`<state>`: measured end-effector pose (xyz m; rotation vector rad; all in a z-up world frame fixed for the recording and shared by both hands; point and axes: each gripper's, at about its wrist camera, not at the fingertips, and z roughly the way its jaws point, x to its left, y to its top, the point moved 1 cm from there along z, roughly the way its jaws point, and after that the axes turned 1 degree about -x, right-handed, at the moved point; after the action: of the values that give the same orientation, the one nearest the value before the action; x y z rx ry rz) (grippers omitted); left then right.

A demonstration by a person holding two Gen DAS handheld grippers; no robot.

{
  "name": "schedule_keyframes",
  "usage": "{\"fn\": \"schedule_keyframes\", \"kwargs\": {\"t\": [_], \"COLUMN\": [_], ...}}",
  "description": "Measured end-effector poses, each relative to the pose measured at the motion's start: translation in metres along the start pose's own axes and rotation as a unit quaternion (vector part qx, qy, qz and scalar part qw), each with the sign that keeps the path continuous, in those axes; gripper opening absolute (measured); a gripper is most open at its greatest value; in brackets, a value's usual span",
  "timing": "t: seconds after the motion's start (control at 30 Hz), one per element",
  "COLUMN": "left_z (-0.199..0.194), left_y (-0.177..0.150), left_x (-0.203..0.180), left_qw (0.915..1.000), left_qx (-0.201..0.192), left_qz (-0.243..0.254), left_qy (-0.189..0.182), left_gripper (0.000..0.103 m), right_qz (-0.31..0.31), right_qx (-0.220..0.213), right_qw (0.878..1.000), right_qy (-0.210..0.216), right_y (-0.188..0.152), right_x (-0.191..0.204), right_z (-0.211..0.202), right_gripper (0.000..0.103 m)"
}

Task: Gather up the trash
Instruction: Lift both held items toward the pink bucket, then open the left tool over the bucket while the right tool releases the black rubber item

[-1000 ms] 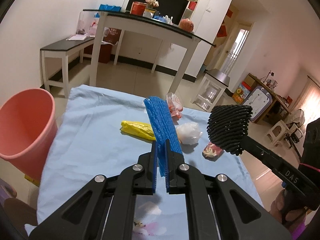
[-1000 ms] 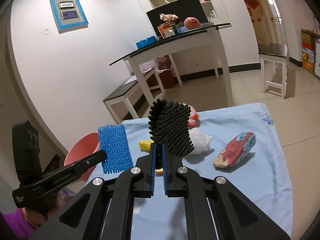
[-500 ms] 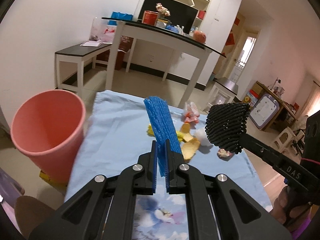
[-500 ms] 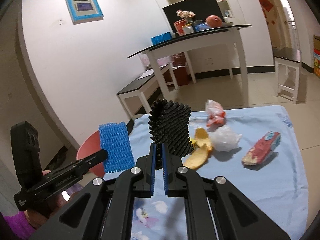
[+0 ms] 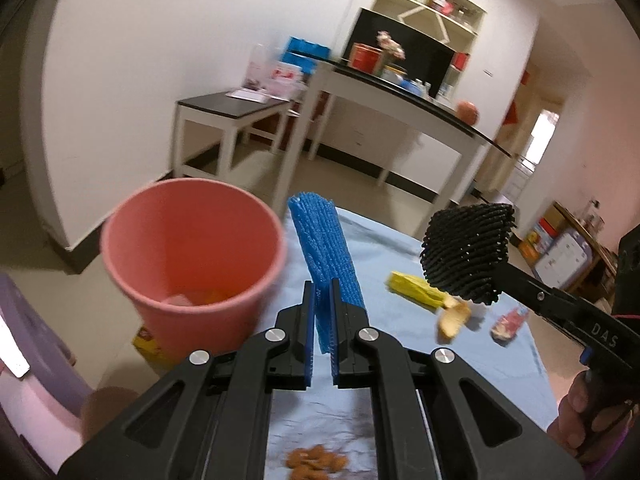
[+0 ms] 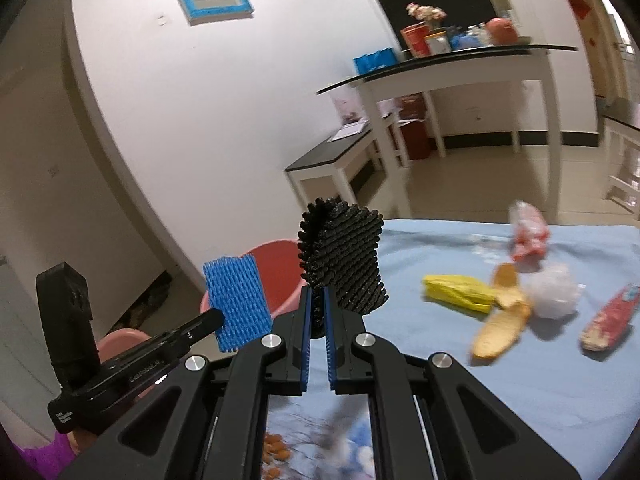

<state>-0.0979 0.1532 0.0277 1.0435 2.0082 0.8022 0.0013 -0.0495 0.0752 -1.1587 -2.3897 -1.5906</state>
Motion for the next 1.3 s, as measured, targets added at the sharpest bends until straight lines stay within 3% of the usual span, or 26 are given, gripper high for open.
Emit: {"fn": "schedule_keyframes", "kwargs": {"t": [0.27,0.63,1.3], "left_z": [-0.009,0.007,0.036], "left_y": [0.013,0.015,0.009], "left_x": [0.053,0.090,0.129], "left_qw": [0.9979,0.9946,0.9907], "left_qx": [-0.024,-0.015,0.013], "left_qz": [-0.033,-0.050,-0.077], "left_qy": [0.050,0.090,0.112], "left_gripper": [0.006,0.006,0.006], "right_qz": [-0.019,-0.014,0.005], "right_qx": [0.027,0.072,0.143], "right_qw": [0.999,0.995,0.987], "right_qy": [0.040,0.073,0.070], "right_y": [0.007,0.008,-0.010], "right_x": [0.036,0.065,0.068], "right_z": [0.045,0.107,0.188], "right_gripper": [0.006,0.006,0.008]}}
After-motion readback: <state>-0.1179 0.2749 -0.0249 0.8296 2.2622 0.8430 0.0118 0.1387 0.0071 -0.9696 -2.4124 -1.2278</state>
